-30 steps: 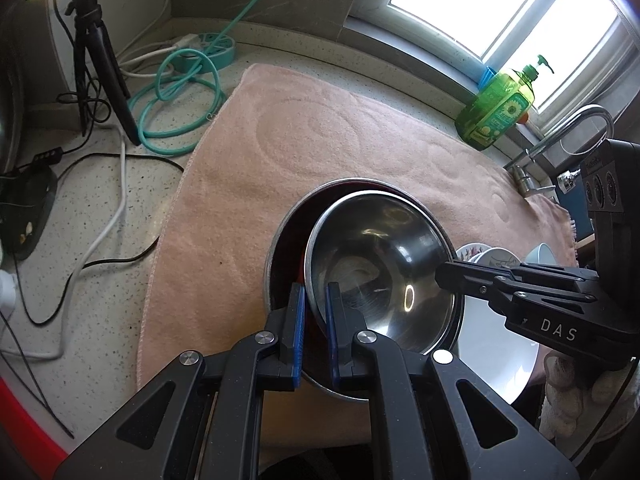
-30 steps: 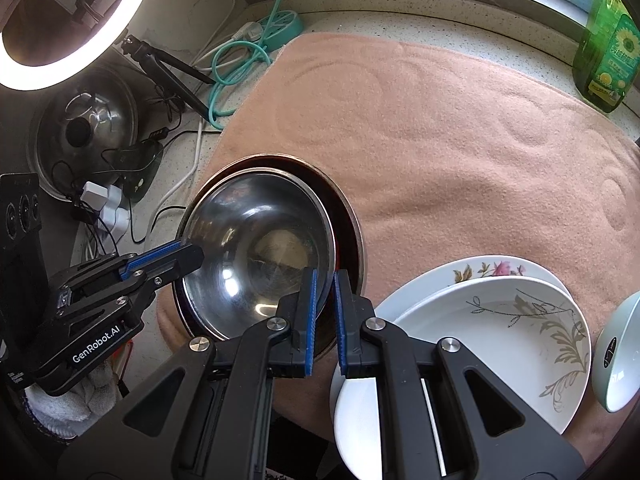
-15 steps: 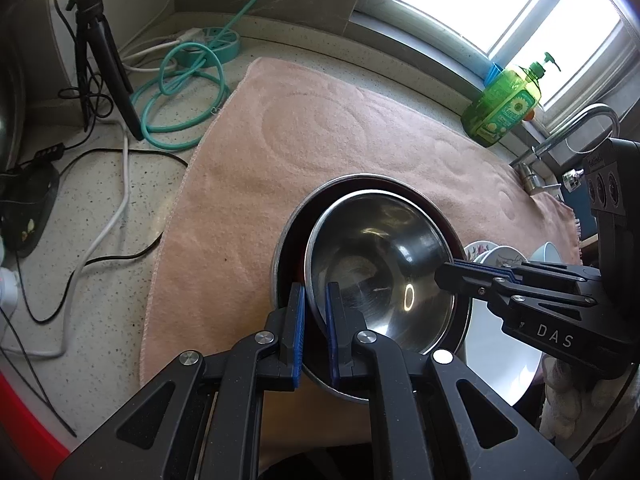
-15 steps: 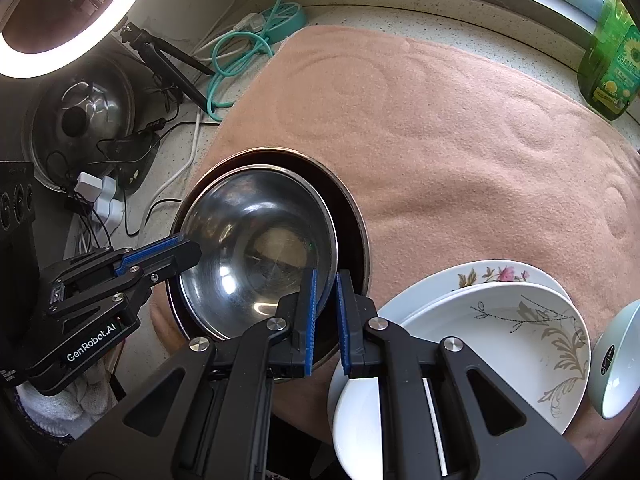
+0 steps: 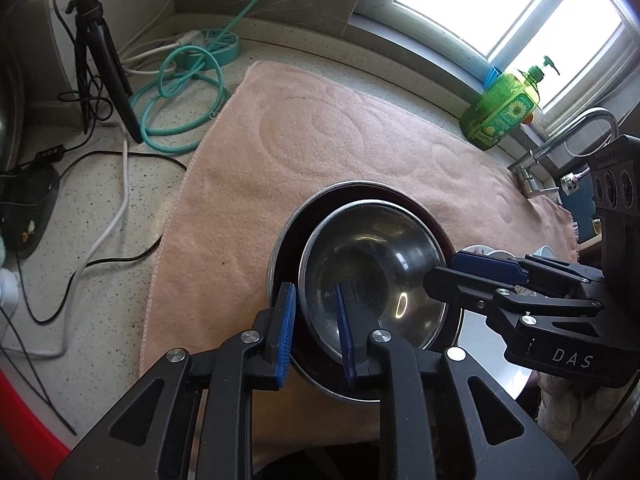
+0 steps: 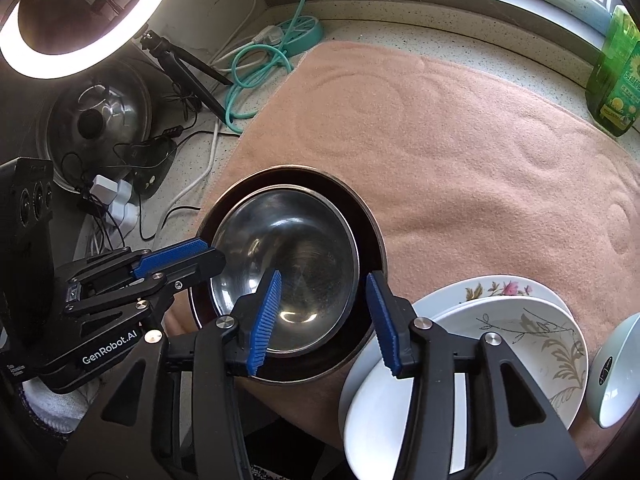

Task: Organize plates and bowls
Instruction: 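Lower the red-bottomed bowl into the large steel bowl and open the right gripper, then move the open right gripper to the white ceramic bowl's rim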

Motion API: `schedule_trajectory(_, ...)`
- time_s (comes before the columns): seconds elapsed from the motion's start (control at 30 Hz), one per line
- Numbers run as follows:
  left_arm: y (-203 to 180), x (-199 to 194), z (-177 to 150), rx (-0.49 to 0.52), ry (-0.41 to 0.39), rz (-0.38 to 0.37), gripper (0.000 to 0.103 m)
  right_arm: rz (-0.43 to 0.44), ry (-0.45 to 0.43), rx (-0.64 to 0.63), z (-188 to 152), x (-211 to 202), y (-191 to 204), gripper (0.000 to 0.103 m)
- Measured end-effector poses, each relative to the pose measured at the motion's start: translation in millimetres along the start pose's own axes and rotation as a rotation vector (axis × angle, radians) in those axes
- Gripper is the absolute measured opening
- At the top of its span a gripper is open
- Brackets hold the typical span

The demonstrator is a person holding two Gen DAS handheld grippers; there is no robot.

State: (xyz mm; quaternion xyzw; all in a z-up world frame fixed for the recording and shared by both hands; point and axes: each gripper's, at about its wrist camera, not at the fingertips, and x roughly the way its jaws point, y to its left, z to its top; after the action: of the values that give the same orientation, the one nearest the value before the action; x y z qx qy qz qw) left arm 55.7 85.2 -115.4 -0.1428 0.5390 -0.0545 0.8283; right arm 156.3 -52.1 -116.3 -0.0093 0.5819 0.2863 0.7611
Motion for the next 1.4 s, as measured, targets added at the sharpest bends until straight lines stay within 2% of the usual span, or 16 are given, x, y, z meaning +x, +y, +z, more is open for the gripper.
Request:
schedule_trajectory(0.13,-2,-5,3,-0.002,-0.012,-0.007,0.02,0.032,-0.022,0.017,1,-9,-2,0.051)
schedule_trajectory(0.2,-2,-8,5,-0.001,-0.022,-0.013,0.033,0.033,-0.045,0.024,1,-16,-3,0.057)
schedule_trajectory(0.27,-4,-12,6,0.006,-0.034,-0.013,0.04,0.028,-0.071,0.022,2,-24,-4,0.061)
schedule_trajectory(0.4,-7,-19,10,0.017,-0.057,-0.003,0.059,0.01,-0.115,0.019,3,-40,-9,0.084)
schedule_trajectory(0.53,-11,-24,15,0.025,-0.069,0.007,0.069,0.001,-0.143,0.05,5,-54,-22,0.086)
schedule_trajectory(0.77,-24,-32,24,0.048,-0.097,-0.002,0.069,-0.012,-0.201,0.115,2,-85,-50,0.086)
schedule_trajectory(1.03,-46,-38,34,0.08,-0.122,-0.027,0.069,-0.071,-0.268,0.163,-8,-125,-86,0.086)
schedule_trajectory(1.4,-88,-28,41,0.126,-0.115,-0.076,0.069,-0.128,-0.305,0.27,-37,-163,-151,0.086)
